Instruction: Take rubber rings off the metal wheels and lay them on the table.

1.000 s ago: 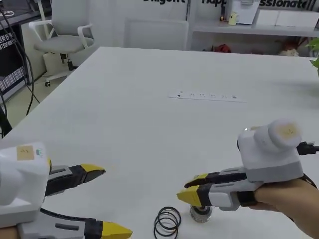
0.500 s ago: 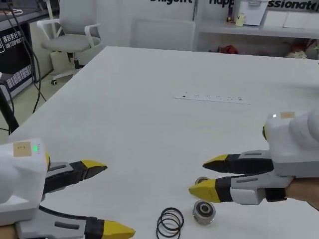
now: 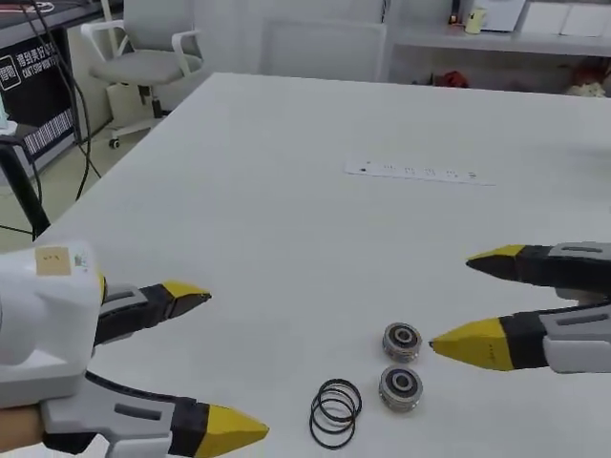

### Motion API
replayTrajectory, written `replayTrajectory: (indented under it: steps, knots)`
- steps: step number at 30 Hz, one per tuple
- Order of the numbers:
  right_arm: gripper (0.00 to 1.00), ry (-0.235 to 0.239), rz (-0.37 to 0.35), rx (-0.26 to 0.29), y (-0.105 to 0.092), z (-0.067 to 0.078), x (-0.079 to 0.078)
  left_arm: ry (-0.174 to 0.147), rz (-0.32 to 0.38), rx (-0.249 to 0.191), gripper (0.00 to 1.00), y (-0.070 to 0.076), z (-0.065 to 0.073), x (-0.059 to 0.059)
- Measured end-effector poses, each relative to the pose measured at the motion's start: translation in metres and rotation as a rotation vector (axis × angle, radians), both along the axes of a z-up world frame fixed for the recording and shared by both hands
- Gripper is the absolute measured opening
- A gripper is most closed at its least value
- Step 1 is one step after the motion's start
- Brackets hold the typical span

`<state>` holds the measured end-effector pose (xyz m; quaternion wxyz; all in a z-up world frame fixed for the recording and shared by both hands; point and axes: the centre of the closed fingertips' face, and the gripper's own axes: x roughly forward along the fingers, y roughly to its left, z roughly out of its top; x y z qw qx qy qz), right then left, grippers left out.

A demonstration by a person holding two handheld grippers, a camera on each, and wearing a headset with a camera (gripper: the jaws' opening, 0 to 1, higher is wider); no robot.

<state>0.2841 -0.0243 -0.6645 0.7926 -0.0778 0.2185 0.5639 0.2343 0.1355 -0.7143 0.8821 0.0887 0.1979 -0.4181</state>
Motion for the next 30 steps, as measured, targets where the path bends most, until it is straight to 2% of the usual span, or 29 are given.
replayTrajectory:
  steps: [4, 7, 10, 13, 18, 21, 30]
  knots:
    - [0.86, -0.016, -0.039, 0.043, -0.016, 0.01, 0.0, -0.008, 0.001, -0.006, 0.9, 0.0, 0.003, 0.002]
    - [0.91, -0.016, -0.053, 0.045, -0.029, 0.009, -0.002, -0.016, -0.001, -0.006, 0.9, -0.001, 0.006, 0.004]
    - [0.98, 0.001, -0.094, 0.085, -0.039, 0.009, -0.002, -0.019, 0.0, -0.007, 0.91, -0.001, 0.008, 0.005]
    - [1.0, 0.001, -0.114, 0.09, -0.05, 0.006, -0.005, -0.02, 0.001, -0.003, 0.95, 0.0, 0.009, 0.005]
    - [1.0, 0.008, -0.158, 0.066, -0.069, -0.008, -0.007, -0.016, 0.003, 0.002, 0.99, 0.002, 0.008, 0.003]
    - [1.0, 0.012, -0.181, 0.073, -0.077, -0.015, -0.008, -0.013, 0.01, -0.001, 1.0, 0.003, 0.007, 0.003]
    - [1.0, 0.097, -0.247, 0.033, -0.099, -0.055, -0.022, 0.02, 0.032, 0.005, 1.0, 0.008, -0.005, -0.001]
